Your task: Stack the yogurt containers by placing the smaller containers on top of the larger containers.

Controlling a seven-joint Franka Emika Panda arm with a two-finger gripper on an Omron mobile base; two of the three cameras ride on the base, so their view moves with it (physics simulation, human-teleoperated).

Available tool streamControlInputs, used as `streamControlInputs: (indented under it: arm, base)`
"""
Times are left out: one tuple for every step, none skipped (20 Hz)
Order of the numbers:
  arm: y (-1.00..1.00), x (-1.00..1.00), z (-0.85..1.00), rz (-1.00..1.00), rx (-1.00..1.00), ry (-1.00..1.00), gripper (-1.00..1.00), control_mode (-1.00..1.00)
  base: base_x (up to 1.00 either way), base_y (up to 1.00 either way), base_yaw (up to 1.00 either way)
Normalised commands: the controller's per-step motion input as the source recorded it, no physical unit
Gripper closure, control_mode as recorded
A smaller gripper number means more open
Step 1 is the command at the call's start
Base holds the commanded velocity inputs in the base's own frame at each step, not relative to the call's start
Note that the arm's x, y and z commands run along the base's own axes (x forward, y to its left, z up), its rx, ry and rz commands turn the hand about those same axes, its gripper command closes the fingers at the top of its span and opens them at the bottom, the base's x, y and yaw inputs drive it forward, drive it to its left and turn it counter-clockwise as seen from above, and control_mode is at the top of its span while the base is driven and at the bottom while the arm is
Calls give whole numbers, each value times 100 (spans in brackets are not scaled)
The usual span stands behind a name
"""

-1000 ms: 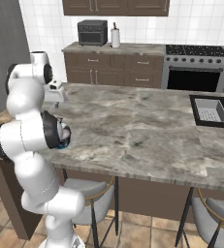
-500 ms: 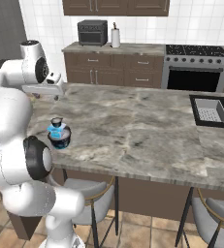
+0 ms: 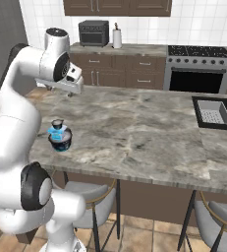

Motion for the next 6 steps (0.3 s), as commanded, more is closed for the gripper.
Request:
streamControlInputs:
  arm:
    - [-65,-27,55,-6,0,-9,-100,-100]
    - [-69,-33,52,-6,0,-16,-100,-100]
    - [-70,-35,49,-6,0,-18,-100,-100]
    - [-69,-33,44,-6,0,-20,-100,-100]
    - [-68,-33,41,-6,0,-22,-100,-100]
    - [-68,-31,39,-5,0,-22,-100,-100]
  base:
    - [0,0,0]
    - [0,0,0]
    - [0,0,0]
    - [0,0,0]
    - [0,0,0]
    - [0,0,0]
